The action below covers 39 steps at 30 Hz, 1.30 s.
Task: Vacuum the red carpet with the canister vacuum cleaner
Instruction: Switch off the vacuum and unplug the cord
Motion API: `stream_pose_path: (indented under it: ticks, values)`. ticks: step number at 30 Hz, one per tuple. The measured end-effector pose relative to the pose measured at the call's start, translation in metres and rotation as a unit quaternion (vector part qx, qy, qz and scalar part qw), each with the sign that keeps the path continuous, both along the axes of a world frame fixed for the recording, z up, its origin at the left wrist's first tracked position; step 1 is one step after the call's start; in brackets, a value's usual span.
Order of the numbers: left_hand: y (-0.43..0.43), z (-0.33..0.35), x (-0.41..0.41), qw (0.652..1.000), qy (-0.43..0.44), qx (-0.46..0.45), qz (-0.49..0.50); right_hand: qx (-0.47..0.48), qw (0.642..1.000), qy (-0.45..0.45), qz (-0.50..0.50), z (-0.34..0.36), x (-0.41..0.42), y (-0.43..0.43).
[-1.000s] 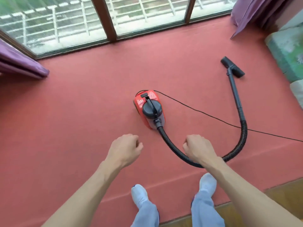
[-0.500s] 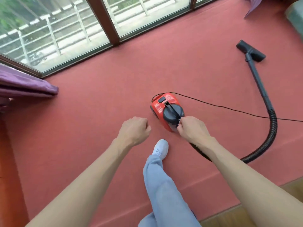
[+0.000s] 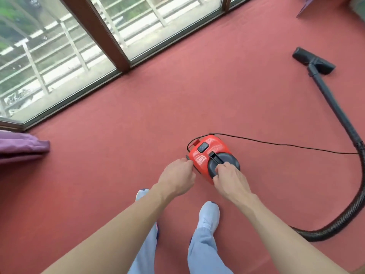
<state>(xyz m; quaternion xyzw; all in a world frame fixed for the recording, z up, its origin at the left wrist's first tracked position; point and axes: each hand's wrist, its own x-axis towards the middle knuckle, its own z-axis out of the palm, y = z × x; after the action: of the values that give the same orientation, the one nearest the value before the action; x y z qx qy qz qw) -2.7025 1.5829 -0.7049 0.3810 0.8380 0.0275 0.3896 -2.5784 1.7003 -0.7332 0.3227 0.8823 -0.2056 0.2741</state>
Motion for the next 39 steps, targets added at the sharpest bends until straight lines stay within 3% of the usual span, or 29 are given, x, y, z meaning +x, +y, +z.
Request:
stream_pose_path:
  ticks: [11, 16, 23, 32, 39]
  values:
    - [0.033, -0.203, -0.027, 0.993, -0.105, 0.038, -0.021, 0.114, 0.990, 0.029, -0.075, -0.179, -0.018, -0.003]
    - [0.044, -0.250, -0.025, 0.991, -0.100, 0.066, -0.066, 0.143, 0.978, 0.096, -0.120, -0.214, -0.015, -0.004]
    - [0.061, -0.271, -0.025, 0.993, -0.090, 0.068, -0.032, 0.188, 0.970, 0.100, -0.117, -0.224, -0.014, -0.008]
    - [0.070, -0.276, -0.014, 0.991, 0.051, 0.029, -0.118, 0.229, 0.961, 0.104, -0.113, -0.223, -0.017, -0.010]
    - [0.067, -0.274, -0.011, 0.992, 0.032, 0.034, -0.121, 0.238, 0.960, 0.107, -0.105, -0.224, -0.018, -0.010]
